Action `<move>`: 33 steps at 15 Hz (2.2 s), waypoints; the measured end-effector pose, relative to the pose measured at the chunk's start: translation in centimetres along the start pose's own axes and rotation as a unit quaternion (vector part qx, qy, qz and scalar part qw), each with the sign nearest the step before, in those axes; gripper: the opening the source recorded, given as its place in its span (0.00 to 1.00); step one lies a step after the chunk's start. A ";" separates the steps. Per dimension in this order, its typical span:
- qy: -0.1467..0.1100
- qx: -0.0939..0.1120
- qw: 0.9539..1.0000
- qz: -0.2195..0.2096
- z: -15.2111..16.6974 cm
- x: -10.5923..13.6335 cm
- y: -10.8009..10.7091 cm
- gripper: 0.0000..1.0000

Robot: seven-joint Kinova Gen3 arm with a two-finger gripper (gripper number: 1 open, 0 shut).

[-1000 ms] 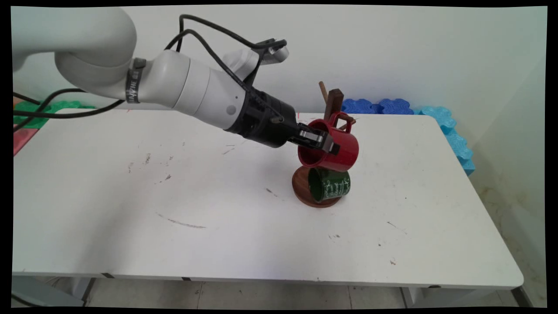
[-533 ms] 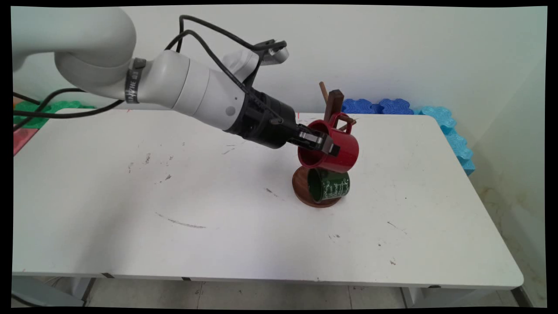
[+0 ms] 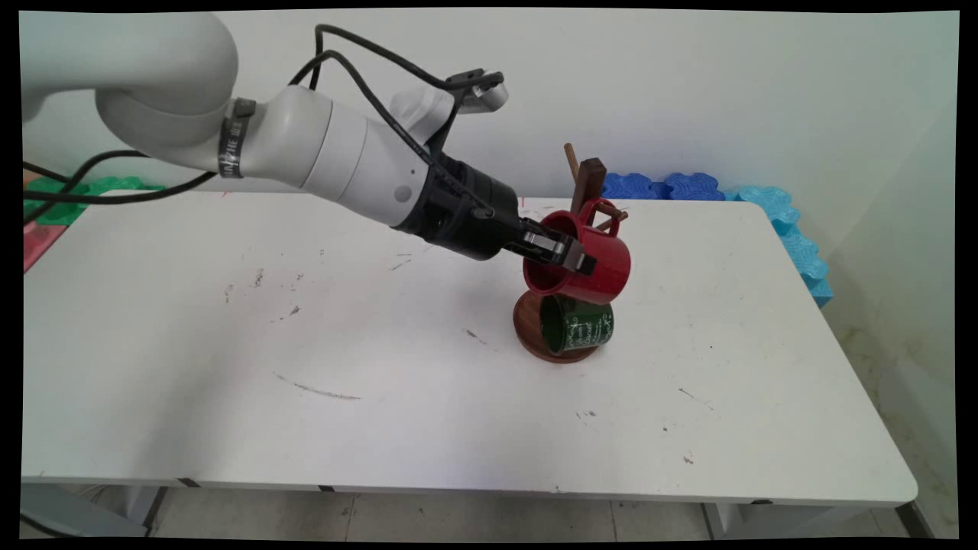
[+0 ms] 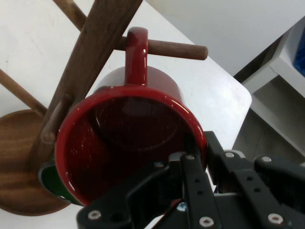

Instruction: Place the picked object on the table

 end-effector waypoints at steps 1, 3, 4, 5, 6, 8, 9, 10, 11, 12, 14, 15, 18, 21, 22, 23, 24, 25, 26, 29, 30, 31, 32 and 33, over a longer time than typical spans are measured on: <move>0.000 0.000 1.000 0.002 0.0 0.1 0.0 0.00; 0.000 0.000 1.000 0.007 -0.1 0.2 0.1 0.00; 0.001 0.000 1.000 0.009 -0.1 0.2 0.1 0.00; 0.001 0.000 1.000 0.011 -0.1 0.3 0.1 0.00; 0.001 0.000 1.000 0.013 -0.1 0.3 0.1 0.00; 0.001 0.001 1.000 0.017 -0.2 0.4 0.1 0.00; 0.002 0.002 1.000 0.019 -0.2 0.5 0.1 0.00; 0.002 0.002 1.000 0.021 -0.3 0.5 0.1 0.00; 0.002 0.003 1.000 0.023 -0.3 0.6 0.1 0.00; 0.002 0.004 1.000 0.024 -0.4 0.6 0.1 0.00; 0.002 0.005 1.000 0.026 -0.4 0.6 0.2 0.00; 0.002 0.005 1.000 0.027 -0.4 0.6 0.2 0.00; 0.001 0.006 1.000 0.030 -0.6 0.6 0.3 0.00; 0.001 0.006 0.999 0.032 -0.6 0.6 0.5 0.00; 0.001 0.005 0.999 0.032 -0.6 0.6 0.6 0.00; 0.000 0.005 0.999 0.032 -0.7 0.6 0.7 0.00; 0.000 0.004 0.999 0.033 -0.7 0.6 0.8 0.00; 0.000 0.003 0.999 0.034 -0.7 0.6 0.8 0.00; 0.000 0.002 0.999 0.035 -0.7 0.6 0.9 0.00; 0.001 0.000 0.999 0.038 -0.6 0.7 1.2 0.00; 0.001 -0.002 0.999 0.039 -0.6 0.7 1.4 0.00; 0.000 -0.003 0.999 0.041 -0.6 0.7 1.5 0.00; 0.000 -0.004 0.999 0.042 -0.6 0.7 1.6 0.00; 0.000 -0.006 0.999 0.044 -0.7 0.7 1.8 0.00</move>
